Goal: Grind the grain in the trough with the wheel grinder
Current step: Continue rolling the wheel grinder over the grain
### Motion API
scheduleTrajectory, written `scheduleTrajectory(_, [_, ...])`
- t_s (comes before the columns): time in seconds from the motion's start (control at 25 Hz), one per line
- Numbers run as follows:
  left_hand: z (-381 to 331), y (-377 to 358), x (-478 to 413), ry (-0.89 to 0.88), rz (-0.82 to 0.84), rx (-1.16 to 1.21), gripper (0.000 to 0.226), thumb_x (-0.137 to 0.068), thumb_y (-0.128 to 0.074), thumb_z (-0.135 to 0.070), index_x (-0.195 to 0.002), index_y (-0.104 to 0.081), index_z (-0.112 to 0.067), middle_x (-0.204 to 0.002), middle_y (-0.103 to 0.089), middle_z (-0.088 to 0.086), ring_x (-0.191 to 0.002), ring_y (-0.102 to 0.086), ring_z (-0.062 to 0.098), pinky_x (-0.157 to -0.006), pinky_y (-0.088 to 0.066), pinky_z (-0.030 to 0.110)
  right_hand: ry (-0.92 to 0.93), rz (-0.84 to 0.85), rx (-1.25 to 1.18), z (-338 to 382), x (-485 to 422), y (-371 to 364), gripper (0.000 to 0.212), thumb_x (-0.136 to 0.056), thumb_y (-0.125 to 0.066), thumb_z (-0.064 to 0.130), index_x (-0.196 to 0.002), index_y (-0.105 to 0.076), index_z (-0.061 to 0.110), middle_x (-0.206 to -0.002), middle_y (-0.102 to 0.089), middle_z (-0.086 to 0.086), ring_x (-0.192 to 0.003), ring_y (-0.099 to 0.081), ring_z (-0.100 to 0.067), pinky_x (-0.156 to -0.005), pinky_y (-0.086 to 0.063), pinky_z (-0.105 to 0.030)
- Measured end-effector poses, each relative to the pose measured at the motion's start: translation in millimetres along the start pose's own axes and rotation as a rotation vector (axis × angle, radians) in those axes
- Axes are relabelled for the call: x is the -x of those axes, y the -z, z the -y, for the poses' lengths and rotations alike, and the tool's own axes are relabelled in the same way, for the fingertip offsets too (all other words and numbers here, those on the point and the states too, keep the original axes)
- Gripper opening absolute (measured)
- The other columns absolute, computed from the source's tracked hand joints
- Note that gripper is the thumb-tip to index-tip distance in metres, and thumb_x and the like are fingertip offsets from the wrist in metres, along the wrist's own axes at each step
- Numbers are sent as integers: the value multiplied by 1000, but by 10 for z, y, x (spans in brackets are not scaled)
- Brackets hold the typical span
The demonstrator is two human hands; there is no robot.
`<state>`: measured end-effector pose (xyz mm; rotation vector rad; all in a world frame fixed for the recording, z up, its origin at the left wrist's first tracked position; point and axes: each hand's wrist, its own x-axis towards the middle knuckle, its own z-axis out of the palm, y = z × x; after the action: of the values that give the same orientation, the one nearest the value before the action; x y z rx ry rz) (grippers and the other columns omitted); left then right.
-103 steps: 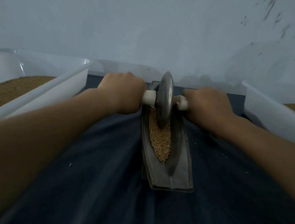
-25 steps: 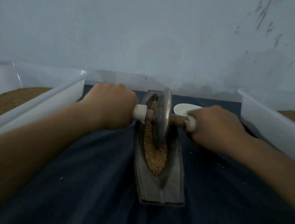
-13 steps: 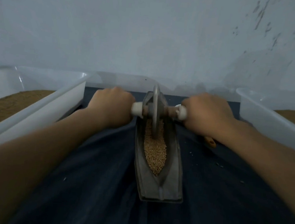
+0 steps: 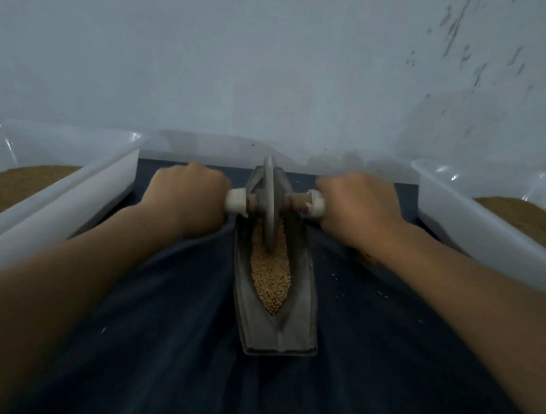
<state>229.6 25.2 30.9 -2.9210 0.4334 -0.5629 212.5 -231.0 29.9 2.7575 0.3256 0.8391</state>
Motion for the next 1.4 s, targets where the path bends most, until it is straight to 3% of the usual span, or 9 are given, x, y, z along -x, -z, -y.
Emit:
scheduleTrajectory(0.12, [105,-50,310,-72,18,36,22,-60,-56,-55,-73,-57,-38,-61,-51,-13,-52,-48,8,-46,-33,23,95,-169,110,-52,280,59,39,-55,-68,48,-59,-31,35,-46,-22,16,-38,-16,-3,-45,-11,-12])
scheduleTrajectory(0.32, [-41,62,-228,0,62,-17,23,-80,-61,-46,-96,-67,-30,-88,-62,-2,-77,-61,24,-63,-45,34,-125,-5,-80,62,-144,-96,20,-83,-66,41,-76,-53,28,-66,-48,6,-62,-50,-22,-53,-32,-25])
scheduleTrajectory(0.44, [-155,208,-364,0,56,-119,22,-84,-63,-40,-100,-66,-26,-84,-55,0,-72,-54,23,-64,-43,35,-173,160,-174,35,-146,-94,17,-87,-64,40,-80,-53,29,-77,-58,5,-73,-59,-23,-61,-44,-30])
scheduleTrajectory(0.64, [2,91,194,-186,-109,-135,23,-67,-63,-50,-62,-47,-35,-55,-34,-14,-45,-32,8,-45,-27,20,28,-115,-16,-83,452,28,28,-58,-61,48,-73,-39,38,-44,-28,16,-36,-26,1,-40,-12,-13])
scheduleTrajectory(0.76, [-59,24,27,-146,-239,-210,10,-75,-63,-40,-75,-63,-31,-60,-40,-8,-48,-47,19,-47,-31,25,-88,121,-122,-29,196,-22,15,-69,-63,44,-82,-57,39,-57,-48,13,-48,-43,-8,-44,-26,-20])
scheduleTrajectory(0.88, [-157,46,-353,-25,-151,-205,17,-87,-57,-30,-98,-68,-25,-88,-62,6,-79,-65,33,-62,-43,36,-215,322,-174,22,-304,-30,16,-85,-66,40,-96,-69,28,-78,-60,2,-62,-51,-17,-54,-38,-26])
scheduleTrajectory(1.0, [-65,41,-239,-57,-94,-137,15,-87,-59,-36,-97,-67,-29,-84,-58,2,-82,-65,31,-64,-44,36,-134,300,-94,11,-188,52,12,-82,-69,38,-90,-67,28,-74,-58,3,-60,-53,-15,-49,-35,-24])
scheduleTrajectory(1.16, [11,-79,196,-150,-230,-152,13,-69,-59,-46,-68,-50,-36,-57,-35,-13,-48,-47,20,-47,-27,24,-1,92,-7,-20,150,59,13,-58,-64,41,-62,-55,33,-51,-49,12,-42,-45,-11,-42,-27,-18])
scheduleTrajectory(1.4, [-133,32,-245,34,-7,-11,15,-91,-57,-35,-95,-64,-24,-84,-58,1,-77,-60,25,-62,-44,35,-118,205,-60,125,-384,101,11,-85,-67,30,-95,-70,27,-82,-60,0,-73,-58,-24,-61,-43,-29])
